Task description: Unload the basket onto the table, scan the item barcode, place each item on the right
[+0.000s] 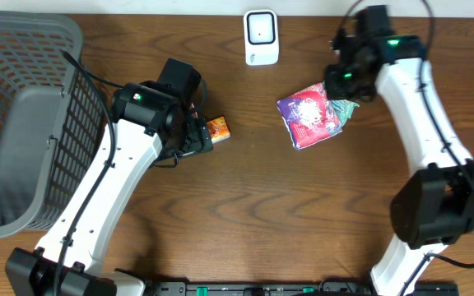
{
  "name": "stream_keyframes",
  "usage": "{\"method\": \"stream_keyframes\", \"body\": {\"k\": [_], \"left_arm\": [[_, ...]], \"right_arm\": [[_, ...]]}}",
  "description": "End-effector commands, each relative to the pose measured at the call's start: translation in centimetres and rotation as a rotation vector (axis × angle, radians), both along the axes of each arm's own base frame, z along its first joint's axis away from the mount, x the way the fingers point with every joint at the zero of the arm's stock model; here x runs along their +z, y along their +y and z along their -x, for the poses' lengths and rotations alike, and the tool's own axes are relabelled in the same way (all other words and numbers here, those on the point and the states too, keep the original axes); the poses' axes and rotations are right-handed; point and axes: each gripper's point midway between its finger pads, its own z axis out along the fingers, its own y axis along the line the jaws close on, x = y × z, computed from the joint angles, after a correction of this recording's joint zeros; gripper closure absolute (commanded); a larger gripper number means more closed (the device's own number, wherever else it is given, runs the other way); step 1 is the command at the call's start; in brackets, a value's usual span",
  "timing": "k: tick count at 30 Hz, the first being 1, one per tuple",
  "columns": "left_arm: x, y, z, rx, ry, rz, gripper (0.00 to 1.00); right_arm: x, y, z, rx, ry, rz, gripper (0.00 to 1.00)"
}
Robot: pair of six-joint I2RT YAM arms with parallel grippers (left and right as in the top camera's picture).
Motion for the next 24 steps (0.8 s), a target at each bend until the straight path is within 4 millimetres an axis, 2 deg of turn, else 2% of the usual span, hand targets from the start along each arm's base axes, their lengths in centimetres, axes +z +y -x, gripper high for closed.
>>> {"method": "stream_keyframes", "body": {"k": [1, 4, 11, 17, 18, 19, 21, 24], "left_arm": [[-0.2, 0.1, 0.0, -0.015, 0.008, -0.012, 0.02], [-0.2, 0.1, 0.0, -0.015, 0.008, -0.012, 0.02], [-0.2, 0.1, 0.0, -0.015, 0.008, -0.012, 0.02], [-0.2, 0.1, 0.0, -0.015, 0.008, -0.012, 0.02], [-0.2, 0.1, 0.0, -0.015, 0.008, -0.012, 0.02], [-0.2, 0.1, 0.0, -0.015, 0.008, -0.012, 0.02], [-0.2, 0.1, 0.0, -0.015, 0.008, -0.012, 0.02], [-0.2, 0.1, 0.0, -0.015, 0.008, -0.012, 0.02]], "right_arm": [[-2.1, -2.1, -0.1, -0.084, 0.026, 0.154, 0.53], [-3.6, -1.5, -0.2, -0.075, 0.071, 0.067, 0.48], [-7.2, 1.7, 1.2, 0.133, 0.217, -0.271, 0.48], [-10.9, 2.1, 1.9, 0.141, 0.316, -0.318, 0.47], [-11.5, 2.3, 2.1, 0.147, 0.329, -0.320, 0.51], [-12.0, 2.6, 2.2, 0.151, 0.343, -0.323, 0.64], [-12.7, 3.4, 2.5, 0.164, 0.358, -0.329, 0.99], [-12.9, 4.3, 2.4, 0.177, 0.353, -0.329, 0.99]]}}
